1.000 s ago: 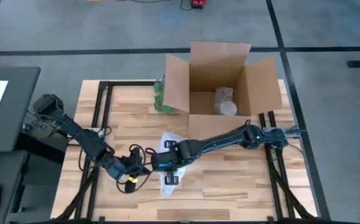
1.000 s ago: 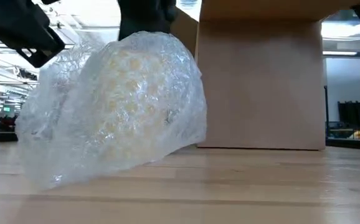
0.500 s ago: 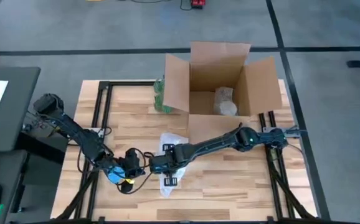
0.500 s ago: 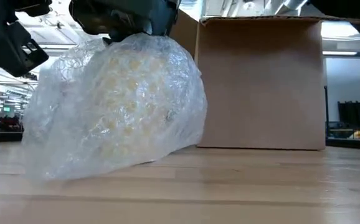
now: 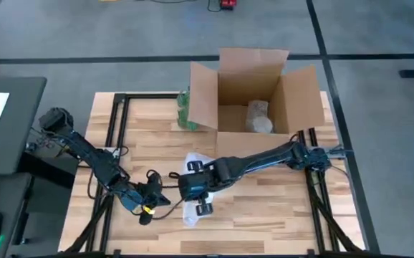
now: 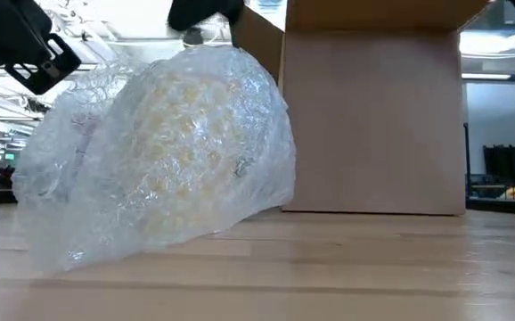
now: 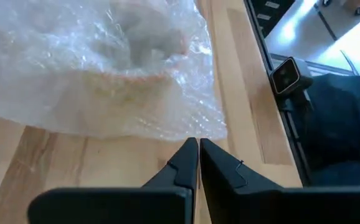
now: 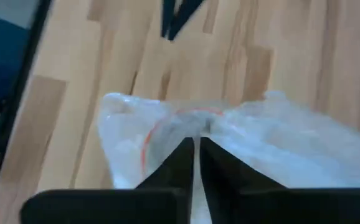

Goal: Wrap mug
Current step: Wrap the orange cup with the bubble wrap

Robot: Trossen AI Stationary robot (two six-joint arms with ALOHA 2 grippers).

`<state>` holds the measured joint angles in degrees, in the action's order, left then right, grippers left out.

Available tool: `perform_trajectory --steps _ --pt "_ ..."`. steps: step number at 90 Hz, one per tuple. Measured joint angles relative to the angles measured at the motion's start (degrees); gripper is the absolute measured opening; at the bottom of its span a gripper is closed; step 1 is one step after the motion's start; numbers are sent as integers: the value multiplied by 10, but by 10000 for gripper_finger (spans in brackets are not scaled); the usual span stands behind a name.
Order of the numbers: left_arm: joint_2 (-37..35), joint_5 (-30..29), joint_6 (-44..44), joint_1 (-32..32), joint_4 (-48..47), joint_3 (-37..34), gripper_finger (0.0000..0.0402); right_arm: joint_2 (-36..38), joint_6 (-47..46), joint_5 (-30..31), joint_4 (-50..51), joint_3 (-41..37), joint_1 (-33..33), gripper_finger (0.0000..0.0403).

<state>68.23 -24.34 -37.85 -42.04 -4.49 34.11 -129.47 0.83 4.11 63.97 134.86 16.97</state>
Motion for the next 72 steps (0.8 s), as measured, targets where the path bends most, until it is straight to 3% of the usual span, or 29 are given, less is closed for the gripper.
perform_trajectory --steps 18,34,47,72 --pt "0 -13 0 0 0 0 0 7 147 -1 104 -1 11 120" --pt "0 -57 1 1 -13 0 0 -2 309 8 99 -37 26 174" --pt "0 -69 -7 1 -39 0 0 -2 365 33 25 -79 37 169" --pt "0 -75 -8 1 -44 0 0 -3 334 32 -49 -128 25 115"
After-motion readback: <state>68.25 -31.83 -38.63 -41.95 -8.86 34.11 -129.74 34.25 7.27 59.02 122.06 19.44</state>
